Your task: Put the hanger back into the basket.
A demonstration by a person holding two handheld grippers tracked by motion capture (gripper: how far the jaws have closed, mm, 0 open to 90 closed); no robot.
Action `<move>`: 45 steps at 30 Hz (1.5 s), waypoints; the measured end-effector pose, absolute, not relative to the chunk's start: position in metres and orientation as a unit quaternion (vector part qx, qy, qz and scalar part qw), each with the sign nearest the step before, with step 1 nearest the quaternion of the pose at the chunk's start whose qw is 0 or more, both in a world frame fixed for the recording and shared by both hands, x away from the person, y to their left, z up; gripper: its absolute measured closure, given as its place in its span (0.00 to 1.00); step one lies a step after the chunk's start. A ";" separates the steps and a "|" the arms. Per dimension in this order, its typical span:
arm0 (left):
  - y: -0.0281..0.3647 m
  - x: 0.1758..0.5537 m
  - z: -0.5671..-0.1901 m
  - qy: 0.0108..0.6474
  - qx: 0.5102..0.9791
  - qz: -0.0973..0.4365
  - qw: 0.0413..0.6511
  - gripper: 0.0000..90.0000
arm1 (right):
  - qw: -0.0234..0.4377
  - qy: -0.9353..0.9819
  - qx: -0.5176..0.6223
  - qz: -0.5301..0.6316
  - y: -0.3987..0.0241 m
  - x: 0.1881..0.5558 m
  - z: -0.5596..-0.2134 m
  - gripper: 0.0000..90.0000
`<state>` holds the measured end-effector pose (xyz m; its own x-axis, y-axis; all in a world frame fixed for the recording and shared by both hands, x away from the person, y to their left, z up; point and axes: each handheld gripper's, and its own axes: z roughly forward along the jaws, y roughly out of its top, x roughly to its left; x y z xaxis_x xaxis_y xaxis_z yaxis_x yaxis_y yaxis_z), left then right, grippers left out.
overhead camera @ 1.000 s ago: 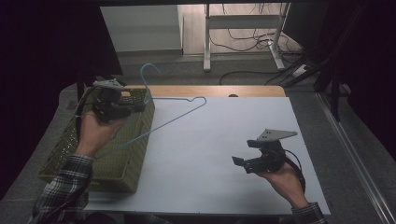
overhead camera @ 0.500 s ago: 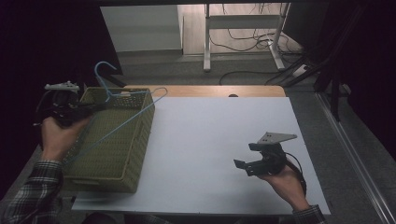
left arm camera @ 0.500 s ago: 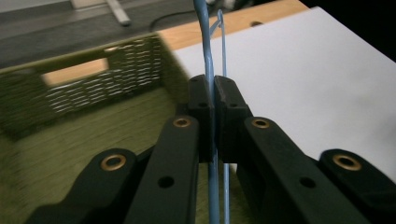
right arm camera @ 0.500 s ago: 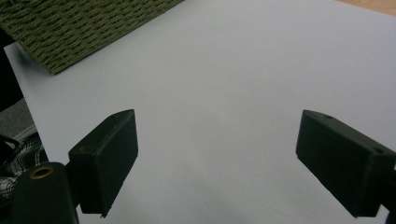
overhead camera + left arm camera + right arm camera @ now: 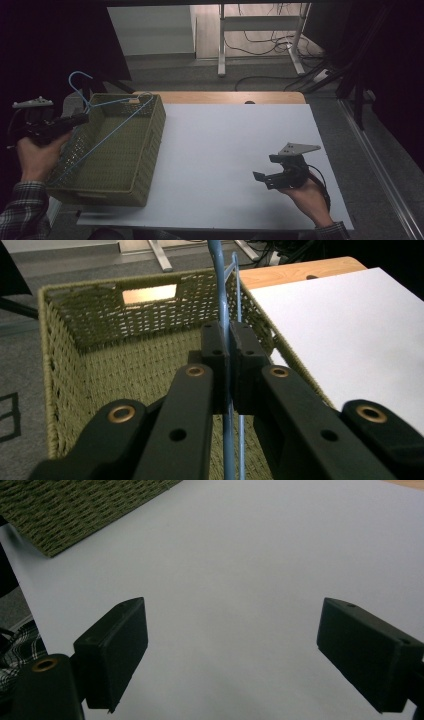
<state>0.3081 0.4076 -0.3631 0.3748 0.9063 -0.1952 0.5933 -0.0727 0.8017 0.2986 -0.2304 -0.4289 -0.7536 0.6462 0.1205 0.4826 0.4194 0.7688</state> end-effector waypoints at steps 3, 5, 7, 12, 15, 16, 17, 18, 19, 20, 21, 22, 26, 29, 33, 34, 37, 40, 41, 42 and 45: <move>0.409 0.313 -0.373 0.531 0.702 0.185 0.437 0.97 | 0.097 0.839 0.336 0.417 -0.230 0.299 -0.430 0.14; 0.408 0.317 -0.378 0.532 0.699 0.186 0.441 0.97 | 0.095 0.839 0.338 0.416 -0.230 0.299 -0.431 0.14; 0.406 0.323 -0.385 0.535 0.696 0.186 0.441 0.97 | 0.095 0.840 0.338 0.414 -0.230 0.299 -0.433 0.14; 0.408 0.332 -0.404 0.546 0.684 0.183 0.448 0.97 | 0.096 0.838 0.343 0.414 -0.234 0.300 -0.434 0.14; 0.410 0.331 -0.413 0.551 0.685 0.183 0.440 0.97 | 0.099 0.837 0.344 0.414 -0.235 0.299 -0.435 0.15; 0.410 0.331 -0.417 0.553 0.686 0.182 0.438 0.97 | 0.099 0.837 0.344 0.414 -0.235 0.299 -0.435 0.15; 0.411 0.330 -0.421 0.556 0.686 0.180 0.434 0.97 | 0.099 0.837 0.343 0.415 -0.236 0.299 -0.435 0.15; 0.411 0.330 -0.425 0.558 0.686 0.179 0.431 0.97 | 0.099 0.837 0.344 0.415 -0.236 0.299 -0.435 0.15; 0.411 0.330 -0.428 0.560 0.687 0.178 0.428 0.97 | 0.098 0.837 0.344 0.413 -0.235 0.299 -0.436 0.15; 0.412 0.330 -0.431 0.562 0.686 0.174 0.428 0.97 | 0.098 0.837 0.344 0.413 -0.235 0.299 -0.436 0.15; 0.412 0.331 -0.435 0.564 0.687 0.172 0.426 0.97 | 0.098 0.838 0.344 0.412 -0.235 0.300 -0.436 0.15; 0.412 0.332 -0.437 0.565 0.687 0.171 0.424 0.97 | 0.097 0.839 0.343 0.411 -0.234 0.299 -0.437 0.15; 0.410 0.338 -0.446 0.570 0.698 0.166 0.402 0.97 | 0.097 0.841 0.342 0.407 -0.233 0.299 -0.438 0.15; 0.408 0.343 -0.450 0.577 0.706 0.156 0.380 0.97 | 0.097 0.842 0.342 0.406 -0.233 0.299 -0.440 0.15; 0.406 0.347 -0.455 0.583 0.716 0.157 0.349 0.96 | 0.097 0.841 0.343 0.406 -0.234 0.299 -0.440 0.15; 0.405 0.347 -0.456 0.586 0.718 0.162 0.338 0.96 | 0.097 0.842 0.343 0.405 -0.235 0.299 -0.441 0.15; 0.404 0.346 -0.454 0.583 0.717 0.188 0.332 0.83 | 0.096 0.841 0.344 0.405 -0.236 0.299 -0.442 0.15; 0.402 0.344 -0.451 0.576 0.718 0.207 0.330 0.61 | 0.096 0.841 0.345 0.404 -0.237 0.299 -0.443 0.15; 0.400 0.343 -0.449 0.574 0.720 0.213 0.328 0.55 | 0.096 0.842 0.345 0.404 -0.237 0.298 -0.443 0.15; 0.397 0.341 -0.446 0.566 0.721 0.218 0.336 0.51 | 0.096 0.842 0.345 0.404 -0.237 0.298 -0.443 0.15; 0.393 0.337 -0.442 0.556 0.722 0.218 0.350 0.42 | 0.096 0.842 0.345 0.404 -0.237 0.298 -0.443 0.15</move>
